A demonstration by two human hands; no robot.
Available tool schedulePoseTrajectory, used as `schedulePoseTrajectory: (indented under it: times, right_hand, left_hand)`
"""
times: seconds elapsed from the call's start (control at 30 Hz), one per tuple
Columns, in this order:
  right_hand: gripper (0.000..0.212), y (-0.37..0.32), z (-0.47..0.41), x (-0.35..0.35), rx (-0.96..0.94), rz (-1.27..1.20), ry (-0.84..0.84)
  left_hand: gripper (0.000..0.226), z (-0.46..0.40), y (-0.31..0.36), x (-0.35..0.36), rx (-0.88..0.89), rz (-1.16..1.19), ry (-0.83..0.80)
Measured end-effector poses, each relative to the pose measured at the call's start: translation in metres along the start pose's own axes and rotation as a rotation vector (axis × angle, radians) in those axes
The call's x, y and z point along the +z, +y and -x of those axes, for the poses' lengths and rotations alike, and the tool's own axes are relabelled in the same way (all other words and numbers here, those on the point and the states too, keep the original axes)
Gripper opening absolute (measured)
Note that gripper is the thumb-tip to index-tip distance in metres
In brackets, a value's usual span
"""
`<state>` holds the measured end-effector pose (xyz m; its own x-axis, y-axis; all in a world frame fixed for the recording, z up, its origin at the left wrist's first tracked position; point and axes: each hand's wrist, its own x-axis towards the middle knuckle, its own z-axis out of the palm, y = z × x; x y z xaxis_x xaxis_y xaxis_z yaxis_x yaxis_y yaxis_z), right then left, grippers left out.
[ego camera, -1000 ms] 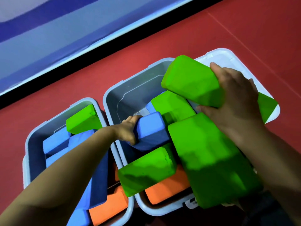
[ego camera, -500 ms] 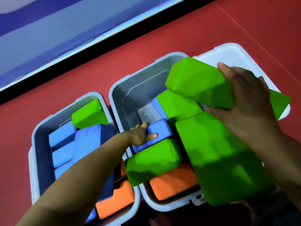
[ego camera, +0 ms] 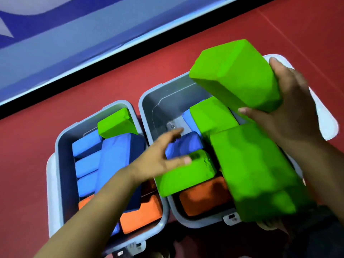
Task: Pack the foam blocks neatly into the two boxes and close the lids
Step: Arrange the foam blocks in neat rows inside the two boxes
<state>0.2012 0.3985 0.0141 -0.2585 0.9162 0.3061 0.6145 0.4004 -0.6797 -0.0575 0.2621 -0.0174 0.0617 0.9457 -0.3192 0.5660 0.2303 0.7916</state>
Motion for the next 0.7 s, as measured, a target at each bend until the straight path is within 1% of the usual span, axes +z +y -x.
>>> schedulePoseTrajectory:
  times: [0.03, 0.07, 0.1, 0.13, 0.2, 0.27, 0.33, 0.4, 0.43, 0.5, 0.57, 0.7]
  right_hand:
    - [0.098, -0.003, -0.001, 0.000, 0.001, -0.034, -0.003]
    - [0.099, -0.005, -0.001, 0.002, -0.002, -0.073, -0.005]
    - [0.101, -0.006, -0.001, 0.006, 0.003, -0.128, -0.007]
    - [0.104, -0.006, -0.001, 0.009, 0.017, -0.207, -0.016]
    - [0.109, -0.010, 0.001, 0.015, 0.078, -0.387, -0.039]
    - [0.114, -0.013, 0.005, 0.017, 0.118, -0.456, -0.062]
    - [0.114, -0.013, 0.009, 0.016, 0.098, -0.425, -0.087]
    - [0.113, -0.010, 0.010, 0.015, 0.119, -0.377, -0.106]
    - [0.112, -0.010, 0.010, 0.014, 0.149, -0.360, -0.110]
    - [0.100, -0.010, 0.008, 0.011, 0.208, -0.318, -0.100]
    - [0.091, -0.012, 0.007, 0.010, 0.222, -0.329, -0.091]
    - [0.090, -0.012, 0.007, 0.011, 0.171, -0.366, -0.118]
  left_hand:
    - [0.092, 0.015, -0.001, 0.005, 0.060, -0.188, -0.116]
    - [0.103, 0.026, -0.006, 0.012, 0.104, -0.395, -0.195]
    - [0.109, 0.035, -0.012, 0.019, 0.130, -0.592, -0.238]
    - [0.109, 0.039, -0.017, 0.026, 0.151, -0.749, -0.247]
    - [0.107, 0.038, -0.017, 0.033, 0.187, -0.909, -0.257]
    - [0.108, 0.027, -0.006, 0.035, 0.181, -0.955, -0.264]
    - [0.108, 0.014, 0.006, 0.036, 0.166, -0.981, -0.262]
    - [0.107, 0.004, 0.013, 0.037, 0.126, -0.991, -0.301]
    - [0.106, 0.002, 0.012, 0.038, 0.097, -0.988, -0.325]
    - [0.102, 0.003, 0.005, 0.045, 0.053, -0.969, -0.365]
    - [0.094, 0.011, -0.007, 0.055, 0.033, -0.929, -0.375]
    - [0.080, 0.020, -0.028, 0.062, 0.002, -0.896, -0.346]
